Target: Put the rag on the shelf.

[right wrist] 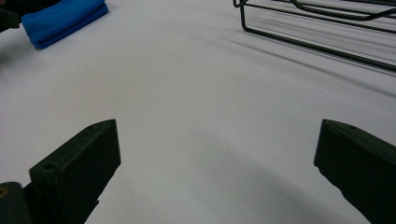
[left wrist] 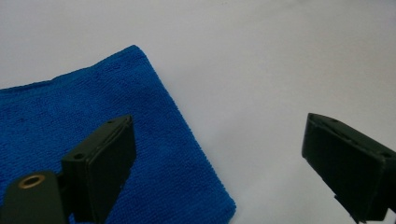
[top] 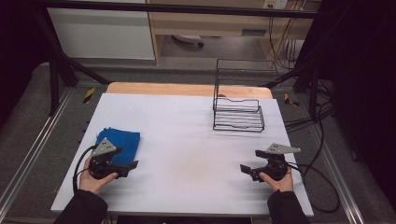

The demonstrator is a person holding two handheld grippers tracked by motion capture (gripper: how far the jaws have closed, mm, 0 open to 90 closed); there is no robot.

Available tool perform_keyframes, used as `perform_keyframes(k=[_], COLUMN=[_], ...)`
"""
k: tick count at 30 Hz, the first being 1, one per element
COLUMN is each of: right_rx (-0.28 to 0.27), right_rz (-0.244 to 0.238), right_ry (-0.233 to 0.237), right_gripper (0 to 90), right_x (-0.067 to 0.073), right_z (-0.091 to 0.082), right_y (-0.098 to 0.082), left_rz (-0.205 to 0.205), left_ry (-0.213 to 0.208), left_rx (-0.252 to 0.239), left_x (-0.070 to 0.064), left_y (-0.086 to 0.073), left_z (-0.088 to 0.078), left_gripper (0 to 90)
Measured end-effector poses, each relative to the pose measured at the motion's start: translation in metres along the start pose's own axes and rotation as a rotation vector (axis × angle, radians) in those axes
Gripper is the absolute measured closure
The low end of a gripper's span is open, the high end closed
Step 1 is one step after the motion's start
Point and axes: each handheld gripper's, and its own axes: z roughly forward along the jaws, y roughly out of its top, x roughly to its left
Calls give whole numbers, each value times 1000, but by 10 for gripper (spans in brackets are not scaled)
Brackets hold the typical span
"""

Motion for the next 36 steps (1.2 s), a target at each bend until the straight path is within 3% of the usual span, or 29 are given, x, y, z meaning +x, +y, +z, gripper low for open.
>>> perform_keyframes(k=[9,18,22,33,36], right_rx=[10,30,36,41,46], right_rz=[-4,-10,-12,-11,-14], right_ry=[-3,-9,-11,-16,-16], right_gripper=[10,12,12,13,13], right_x=[0,2,3,3,3], right_z=[0,3,3,4,5], right_y=[0,1,1,1,1], left_rz=[8,29,25,36,35], left_ry=[20,50,55,58,57], left_rx=[19,53,66,163,179], left_x=[-1,-6,-7,-10,-11], left_y=[0,-2,-3,-12,-13], left_z=[-2,-5,-8,-4,-1], left_gripper=[141,238,340,552,651])
